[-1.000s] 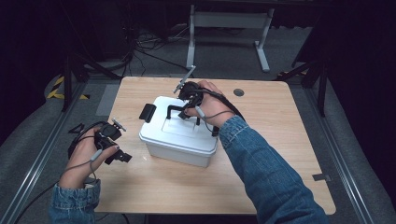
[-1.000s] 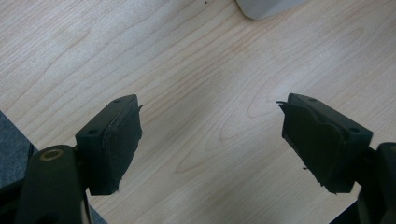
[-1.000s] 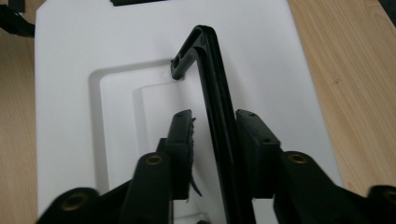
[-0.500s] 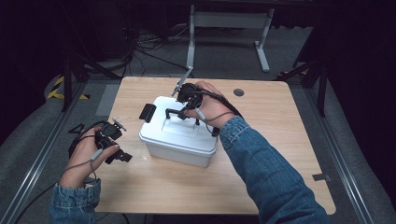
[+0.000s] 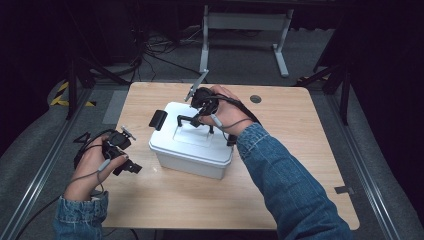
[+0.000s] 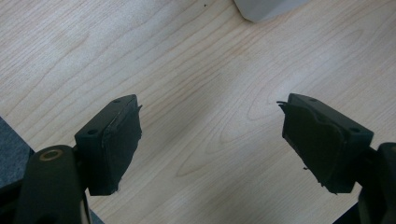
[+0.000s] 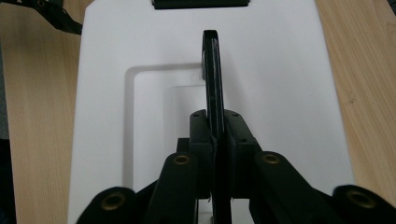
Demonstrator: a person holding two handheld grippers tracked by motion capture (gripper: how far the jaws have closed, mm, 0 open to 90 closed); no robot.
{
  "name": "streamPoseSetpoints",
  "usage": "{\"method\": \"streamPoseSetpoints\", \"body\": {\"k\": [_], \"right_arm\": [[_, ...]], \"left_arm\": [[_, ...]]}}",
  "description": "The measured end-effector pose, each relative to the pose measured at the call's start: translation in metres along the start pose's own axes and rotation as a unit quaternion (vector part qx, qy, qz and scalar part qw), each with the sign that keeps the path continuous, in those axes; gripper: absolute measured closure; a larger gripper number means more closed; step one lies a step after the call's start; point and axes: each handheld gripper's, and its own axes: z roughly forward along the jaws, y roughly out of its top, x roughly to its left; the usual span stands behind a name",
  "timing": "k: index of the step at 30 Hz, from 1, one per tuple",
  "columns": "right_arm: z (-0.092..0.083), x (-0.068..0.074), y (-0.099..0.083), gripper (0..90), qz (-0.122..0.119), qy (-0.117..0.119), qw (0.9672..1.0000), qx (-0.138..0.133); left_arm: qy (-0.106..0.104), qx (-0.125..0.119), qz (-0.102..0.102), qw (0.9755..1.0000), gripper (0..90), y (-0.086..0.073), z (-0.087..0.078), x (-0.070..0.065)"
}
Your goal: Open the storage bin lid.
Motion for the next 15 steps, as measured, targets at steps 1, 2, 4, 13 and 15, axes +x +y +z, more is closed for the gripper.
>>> {"method": "streamPoseSetpoints", "body": {"k": [1, 2, 4, 13, 15], "right_arm": [[-0.002, 0.0, 0.0, 83.9, -0.001, 0.001, 1.0, -0.001], [-0.003, 0.001, 0.001, 83.9, -0.001, 0.001, 1.0, -0.003], [-0.006, 0.001, 0.002, 84.0, -0.004, 0.002, 1.0, -0.007], [-0.02, 0.003, 0.005, 84.3, -0.004, -0.004, 0.9996, -0.029], [-0.026, 0.002, 0.005, 84.3, -0.002, -0.006, 0.9994, -0.035]], "left_arm": [[0.0, -0.001, 0.0, 1.0, 20.4, 0.0, 0.0, 0.0], [0.0, -0.001, 0.0, 1.0, 20.4, 0.0, 0.0, 0.0], [0.0, 0.001, 0.0, 1.0, 20.4, 0.0, 0.0, 0.0], [0.004, -0.003, 0.005, 1.0, 20.4, 0.0, 0.0, 0.0], [0.003, -0.002, 0.004, 1.0, 20.4, 0.0, 0.0, 0.0]]}}
